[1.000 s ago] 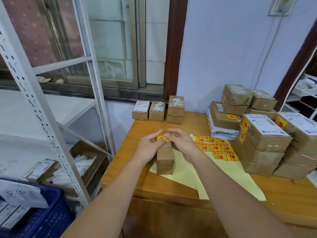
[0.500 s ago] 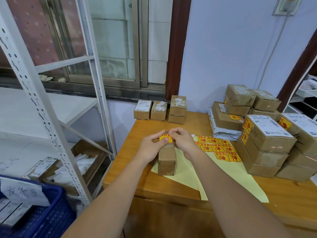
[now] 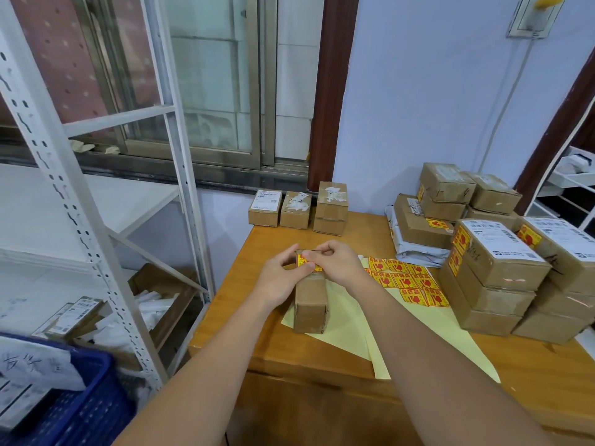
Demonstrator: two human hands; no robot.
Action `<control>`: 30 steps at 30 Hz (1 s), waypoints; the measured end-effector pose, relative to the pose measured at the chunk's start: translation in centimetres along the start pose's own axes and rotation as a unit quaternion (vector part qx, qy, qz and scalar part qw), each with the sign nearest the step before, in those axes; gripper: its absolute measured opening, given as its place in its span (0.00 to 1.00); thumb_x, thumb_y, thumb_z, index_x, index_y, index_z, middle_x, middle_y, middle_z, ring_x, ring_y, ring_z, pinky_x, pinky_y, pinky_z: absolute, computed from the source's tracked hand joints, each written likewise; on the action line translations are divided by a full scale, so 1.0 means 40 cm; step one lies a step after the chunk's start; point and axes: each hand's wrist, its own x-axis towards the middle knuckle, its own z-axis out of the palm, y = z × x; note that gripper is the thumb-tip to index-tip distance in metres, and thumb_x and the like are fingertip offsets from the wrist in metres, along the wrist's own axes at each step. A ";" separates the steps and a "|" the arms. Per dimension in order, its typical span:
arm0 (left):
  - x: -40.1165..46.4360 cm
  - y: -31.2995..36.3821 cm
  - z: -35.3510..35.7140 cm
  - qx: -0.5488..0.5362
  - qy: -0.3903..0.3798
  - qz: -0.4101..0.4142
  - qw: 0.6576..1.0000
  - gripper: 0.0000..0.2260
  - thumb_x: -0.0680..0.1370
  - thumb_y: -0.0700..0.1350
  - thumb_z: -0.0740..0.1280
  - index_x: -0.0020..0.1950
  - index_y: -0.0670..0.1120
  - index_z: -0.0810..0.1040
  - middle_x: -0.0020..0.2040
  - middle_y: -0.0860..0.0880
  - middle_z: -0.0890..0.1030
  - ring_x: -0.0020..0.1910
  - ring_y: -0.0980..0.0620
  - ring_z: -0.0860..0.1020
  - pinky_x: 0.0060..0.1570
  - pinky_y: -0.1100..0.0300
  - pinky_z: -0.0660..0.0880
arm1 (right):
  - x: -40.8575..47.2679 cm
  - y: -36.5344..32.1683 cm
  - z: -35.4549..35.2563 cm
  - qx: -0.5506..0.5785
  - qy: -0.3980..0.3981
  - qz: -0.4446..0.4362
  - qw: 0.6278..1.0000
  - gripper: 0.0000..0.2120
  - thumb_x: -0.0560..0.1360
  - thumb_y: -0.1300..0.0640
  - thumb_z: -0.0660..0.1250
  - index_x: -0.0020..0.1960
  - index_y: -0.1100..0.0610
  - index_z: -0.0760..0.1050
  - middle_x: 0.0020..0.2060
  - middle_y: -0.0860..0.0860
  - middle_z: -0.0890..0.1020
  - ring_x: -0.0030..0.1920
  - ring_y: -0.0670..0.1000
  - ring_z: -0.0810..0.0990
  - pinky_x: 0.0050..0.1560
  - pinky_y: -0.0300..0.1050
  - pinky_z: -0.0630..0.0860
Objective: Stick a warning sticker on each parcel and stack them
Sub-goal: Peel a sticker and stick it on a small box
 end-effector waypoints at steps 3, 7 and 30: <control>-0.001 -0.001 0.001 -0.007 0.004 -0.002 1.000 0.31 0.77 0.52 0.75 0.79 0.52 0.69 0.73 0.51 0.75 0.66 0.59 0.71 0.63 0.61 0.67 | 0.009 0.000 -0.003 -0.009 0.005 -0.008 1.000 0.16 0.73 0.44 0.76 0.50 0.56 0.81 0.42 0.49 0.82 0.45 0.48 0.80 0.46 0.45 0.76; 0.000 -0.005 0.003 -0.015 0.007 -0.005 1.000 0.31 0.77 0.51 0.75 0.79 0.52 0.69 0.68 0.52 0.77 0.67 0.57 0.72 0.59 0.65 0.68 | 0.021 0.004 0.013 -0.012 0.031 -0.004 0.999 0.11 0.75 0.47 0.75 0.44 0.54 0.81 0.40 0.47 0.82 0.45 0.50 0.80 0.48 0.49 0.76; 0.007 -0.006 -0.004 0.006 -0.001 -0.001 1.000 0.31 0.77 0.52 0.75 0.78 0.52 0.70 0.73 0.55 0.74 0.71 0.57 0.70 0.65 0.61 0.67 | 0.024 -0.055 -0.005 -0.058 -0.042 0.053 0.996 0.24 0.67 0.38 0.78 0.42 0.54 0.71 0.40 0.48 0.77 0.43 0.47 0.74 0.39 0.44 0.69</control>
